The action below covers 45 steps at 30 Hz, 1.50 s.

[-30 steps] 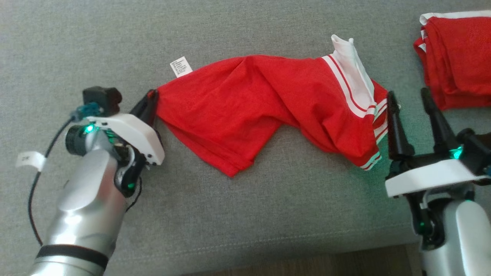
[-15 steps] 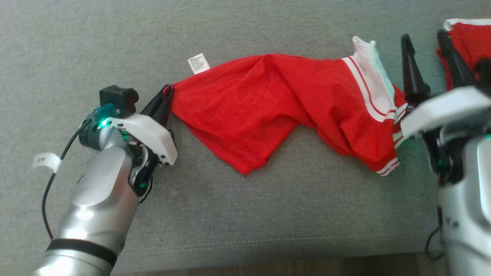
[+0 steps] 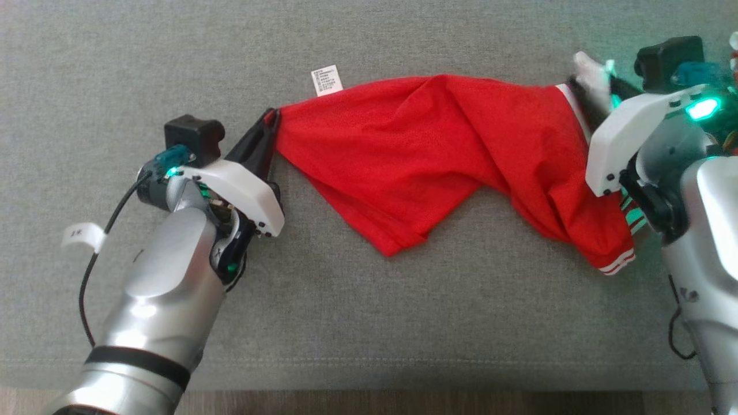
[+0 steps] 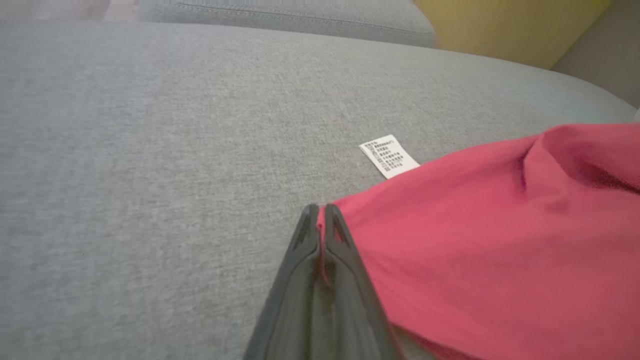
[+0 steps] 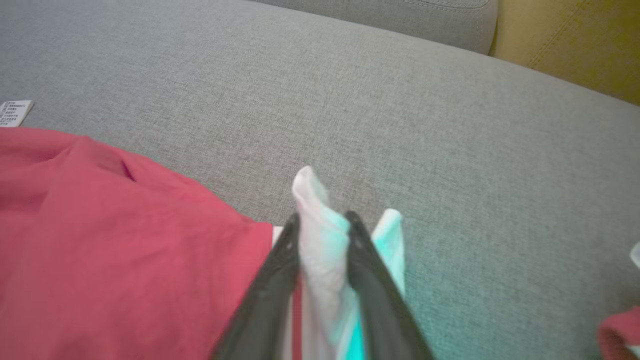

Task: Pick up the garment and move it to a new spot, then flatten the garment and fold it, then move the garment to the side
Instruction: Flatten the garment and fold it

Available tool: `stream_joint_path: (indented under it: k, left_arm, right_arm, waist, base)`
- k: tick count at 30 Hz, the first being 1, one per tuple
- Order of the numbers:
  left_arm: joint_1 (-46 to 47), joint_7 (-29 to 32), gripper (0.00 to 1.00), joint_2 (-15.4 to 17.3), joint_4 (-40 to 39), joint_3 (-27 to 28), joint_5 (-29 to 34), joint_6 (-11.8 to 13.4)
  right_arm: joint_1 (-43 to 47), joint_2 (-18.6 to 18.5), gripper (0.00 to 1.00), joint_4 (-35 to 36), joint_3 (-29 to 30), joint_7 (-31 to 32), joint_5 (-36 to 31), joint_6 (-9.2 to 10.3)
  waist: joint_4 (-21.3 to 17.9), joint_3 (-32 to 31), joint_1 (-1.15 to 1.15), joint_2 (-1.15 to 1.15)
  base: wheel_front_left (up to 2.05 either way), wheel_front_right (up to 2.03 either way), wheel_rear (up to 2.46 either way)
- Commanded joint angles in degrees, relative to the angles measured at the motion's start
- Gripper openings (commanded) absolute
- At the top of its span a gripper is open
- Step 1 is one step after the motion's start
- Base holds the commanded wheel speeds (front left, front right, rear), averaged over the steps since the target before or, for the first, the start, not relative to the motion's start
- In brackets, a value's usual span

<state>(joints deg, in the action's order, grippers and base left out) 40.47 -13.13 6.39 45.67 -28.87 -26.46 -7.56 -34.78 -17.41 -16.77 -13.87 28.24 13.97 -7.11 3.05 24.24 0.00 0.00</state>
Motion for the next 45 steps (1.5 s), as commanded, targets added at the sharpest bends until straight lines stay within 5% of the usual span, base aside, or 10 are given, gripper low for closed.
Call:
stream_joint_path:
  k: [1, 6, 14, 22, 32, 38, 45]
  left_arm:
    - [2.1, -0.9, 0.00, 2.0, -1.7, 2.2, -0.5, 0.2]
    - [2.3, -1.8, 0.00, 4.6, -7.8, 5.5, 0.4, 1.9]
    - [-0.3, -1.8, 0.00, 9.9, -28.5, 14.0, 4.3, 5.2]
    - [-3.3, -0.8, 0.00, 13.2, -43.7, 16.7, 5.8, 7.8]
    - [-9.1, 9.2, 0.00, 17.8, -65.4, 19.7, 6.3, 12.5]
    - [-10.2, 12.8, 0.00, 18.6, -69.2, 19.7, 5.6, 13.1]
    - [-6.6, 12.8, 0.00, 17.4, -62.7, 18.0, 2.9, 10.9]
  right_arm:
    - [-1.2, -0.8, 0.00, 2.9, 0.0, -0.8, 0.5, -0.37]
    - [-0.4, 0.0, 0.00, 7.6, 4.6, -7.3, -0.2, -0.37]
    - [2.6, 2.6, 0.00, 18.5, 12.7, -15.2, -0.8, -0.37]
    - [5.3, 3.8, 0.00, 31.8, 16.7, -15.6, -1.0, -0.37]
    - [6.8, 2.7, 0.00, 44.9, 21.5, -9.7, -0.8, -0.37]
    - [6.6, 2.5, 0.00, 44.8, 21.6, -6.8, 0.7, -0.37]
    - [2.8, 2.2, 0.00, 37.3, 19.7, -5.7, 3.9, -0.37]
  waist:
    - [0.0, 0.0, 0.00, 0.00]
    - [-0.3, -1.1, 0.00, 0.00]
    - [-1.3, -6.0, 0.00, 0.00]
    - [-2.2, -11.3, 0.00, 0.00]
    - [-2.8, -16.8, 0.00, 0.00]
    - [-2.5, -17.0, 0.00, 0.00]
    - [-2.5, -14.5, 0.00, 0.00]
  base:
    - [0.00, 0.00, 0.00]
    - [0.00, 0.00, 0.00]
    - [0.00, 0.00, 0.00]
    - [0.00, 0.00, 0.00]
    - [0.00, 0.00, 0.00]
    - [0.00, 0.00, 0.00]
    - [0.00, 0.00, 0.00]
